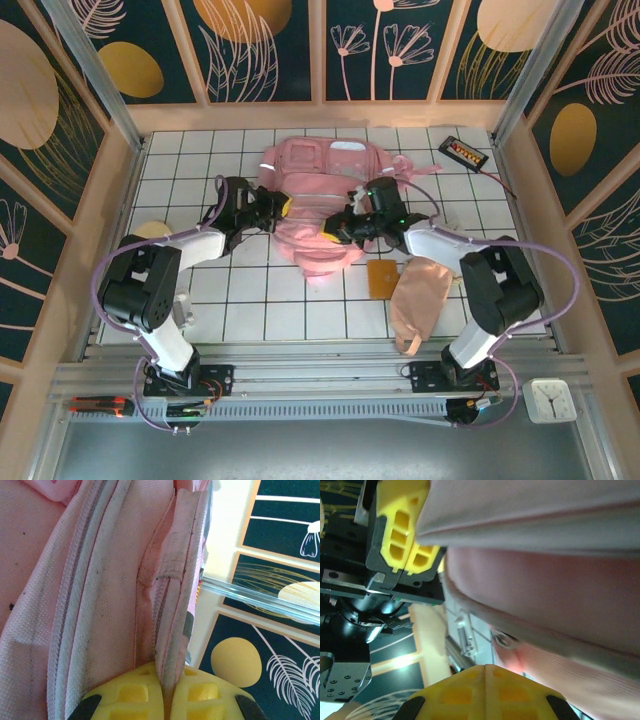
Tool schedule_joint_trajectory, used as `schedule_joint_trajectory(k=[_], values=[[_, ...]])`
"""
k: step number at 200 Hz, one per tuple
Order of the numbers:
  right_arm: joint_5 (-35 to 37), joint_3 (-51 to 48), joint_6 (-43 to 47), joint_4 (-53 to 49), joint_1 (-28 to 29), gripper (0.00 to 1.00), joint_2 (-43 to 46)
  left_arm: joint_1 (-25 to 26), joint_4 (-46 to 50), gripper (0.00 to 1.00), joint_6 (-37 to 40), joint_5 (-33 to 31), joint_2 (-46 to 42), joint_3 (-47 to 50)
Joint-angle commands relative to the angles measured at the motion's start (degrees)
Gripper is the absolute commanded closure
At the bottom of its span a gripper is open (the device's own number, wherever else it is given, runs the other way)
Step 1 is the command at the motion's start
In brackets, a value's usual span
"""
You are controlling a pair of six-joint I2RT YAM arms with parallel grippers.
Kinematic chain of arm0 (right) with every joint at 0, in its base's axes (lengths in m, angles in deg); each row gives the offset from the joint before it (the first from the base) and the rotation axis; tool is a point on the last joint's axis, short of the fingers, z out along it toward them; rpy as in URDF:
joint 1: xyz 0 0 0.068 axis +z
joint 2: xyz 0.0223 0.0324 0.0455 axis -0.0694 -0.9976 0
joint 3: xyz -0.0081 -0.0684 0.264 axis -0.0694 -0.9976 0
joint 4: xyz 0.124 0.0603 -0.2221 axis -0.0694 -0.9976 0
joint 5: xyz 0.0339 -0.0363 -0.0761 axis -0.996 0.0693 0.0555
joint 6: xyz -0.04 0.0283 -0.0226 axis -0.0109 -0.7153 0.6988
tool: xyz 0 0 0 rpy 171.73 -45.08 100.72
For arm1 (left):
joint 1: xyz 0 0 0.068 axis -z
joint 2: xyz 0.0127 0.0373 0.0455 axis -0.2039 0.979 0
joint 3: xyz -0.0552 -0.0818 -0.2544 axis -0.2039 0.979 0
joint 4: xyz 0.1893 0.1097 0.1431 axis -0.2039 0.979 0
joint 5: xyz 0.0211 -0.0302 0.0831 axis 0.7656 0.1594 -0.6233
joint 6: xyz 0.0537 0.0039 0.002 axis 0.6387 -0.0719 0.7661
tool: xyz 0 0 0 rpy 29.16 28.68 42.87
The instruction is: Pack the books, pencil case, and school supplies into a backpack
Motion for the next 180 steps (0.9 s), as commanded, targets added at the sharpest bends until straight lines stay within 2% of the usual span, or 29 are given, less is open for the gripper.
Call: schedule_joint_trajectory(k=[1,42,62,81,89,98,117,140,180], values=[[-3.83,2.64,-5.61,8.47,3.45,1.00,-2.99,1.99,-7.09,1.00,-3.32,2.35,-1.42,0.31],[-2.58,9.13,-3.79,5.91,6.94,1.00,-9.19,2.67,-7.21,1.00,-3.67,2.28,-2.73,1.14],[0.64,10.70,-0.65,0.29,7.00,1.00,-7.61,2.67,-6.58,1.00,-2.80,2.41,-3.57,1.83],[7.18,10.21,5.25,-9.76,5.76,0.59,-2.34,2.60,-5.23,1.00,-1.13,2.63,-3.81,2.00],[9.35,9.27,6.84,-13.51,4.82,0.48,0.13,2.58,-5.17,1.00,-0.94,2.62,-3.84,2.31],[11.14,7.44,7.54,-16.38,3.56,0.41,2.78,2.58,-5.30,1.00,-0.84,2.85,-3.68,2.41],[13.04,1.85,7.70,-19.55,0.62,0.34,8.05,2.52,-5.60,1.00,-0.80,3.49,-3.41,2.53],[13.07,-3.11,7.48,-19.57,-5.84,0.32,11.62,2.49,-5.28,1.00,-0.41,4.12,-3.23,2.15],[10.68,-3.43,7.10,-16.03,-9.71,0.29,8.45,2.40,-4.23,1.00,0.17,4.35,-3.65,2.35]])
